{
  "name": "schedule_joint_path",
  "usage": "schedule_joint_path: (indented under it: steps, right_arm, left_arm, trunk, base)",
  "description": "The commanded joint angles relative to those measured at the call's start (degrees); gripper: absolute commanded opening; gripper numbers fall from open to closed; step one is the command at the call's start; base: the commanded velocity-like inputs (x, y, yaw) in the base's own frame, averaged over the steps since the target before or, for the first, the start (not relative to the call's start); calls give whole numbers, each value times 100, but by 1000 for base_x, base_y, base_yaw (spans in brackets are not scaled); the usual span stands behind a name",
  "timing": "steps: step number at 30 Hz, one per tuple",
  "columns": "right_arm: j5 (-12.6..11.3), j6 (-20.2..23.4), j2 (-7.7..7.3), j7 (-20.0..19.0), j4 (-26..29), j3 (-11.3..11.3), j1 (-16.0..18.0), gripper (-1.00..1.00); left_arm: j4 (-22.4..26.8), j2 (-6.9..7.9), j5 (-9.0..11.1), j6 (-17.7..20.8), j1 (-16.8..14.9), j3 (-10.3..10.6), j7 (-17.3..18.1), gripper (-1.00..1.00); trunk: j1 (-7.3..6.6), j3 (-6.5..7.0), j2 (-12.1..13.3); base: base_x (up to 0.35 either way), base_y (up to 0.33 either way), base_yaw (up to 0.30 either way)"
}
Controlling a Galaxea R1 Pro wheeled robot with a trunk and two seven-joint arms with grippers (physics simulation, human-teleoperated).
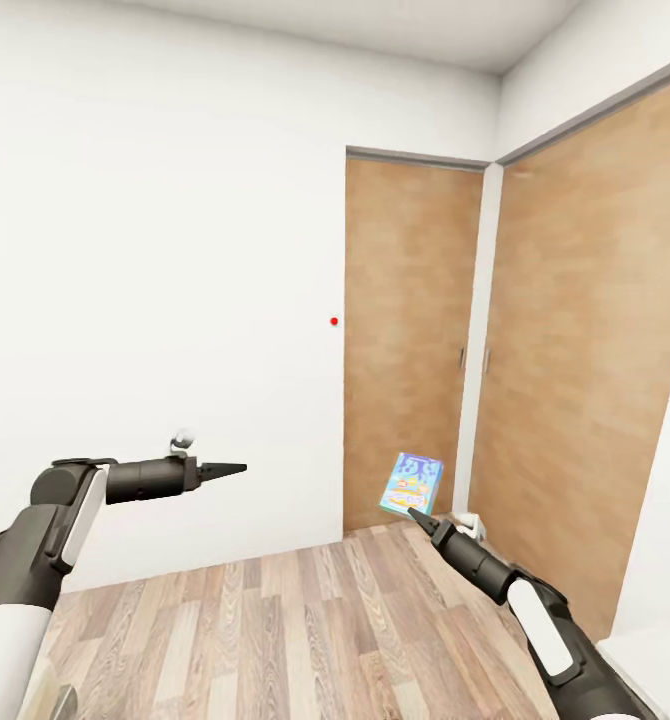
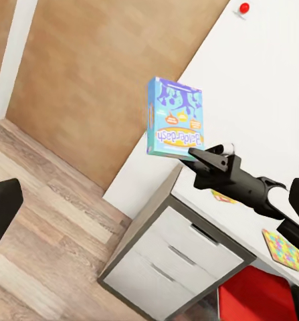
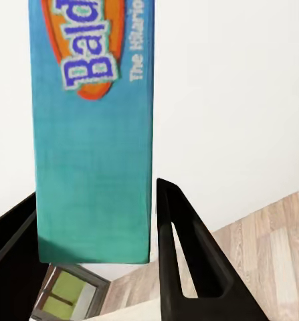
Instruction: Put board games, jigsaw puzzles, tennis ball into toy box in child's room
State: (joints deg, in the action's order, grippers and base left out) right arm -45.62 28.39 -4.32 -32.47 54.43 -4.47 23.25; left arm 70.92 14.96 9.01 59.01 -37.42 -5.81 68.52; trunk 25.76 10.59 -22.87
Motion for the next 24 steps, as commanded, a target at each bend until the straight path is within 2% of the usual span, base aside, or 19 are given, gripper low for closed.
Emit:
schedule_joint_path:
  steps: [1,11,24]
  right_arm:
    - [-59,51,-2,-5,-2,-9,4,-100]
    - [-61,52,7,-5,-3,-9,4,-100]
    - [-61,52,-2,-5,-3,-10,4,-100]
  left_arm:
    - [1,4,8,32,2,-5,18,100]
    - [1,-2,-8,32,6,2,18,100]
    - [1,-2,-24,23,6,6,11,100]
  trunk:
    - [2,-3,-5]
    - [2,-3,-5]
    - [2,-3,-5]
  base:
    - [0,0,-277]
    - [-5,0,-277]
    - [-66,0,-277]
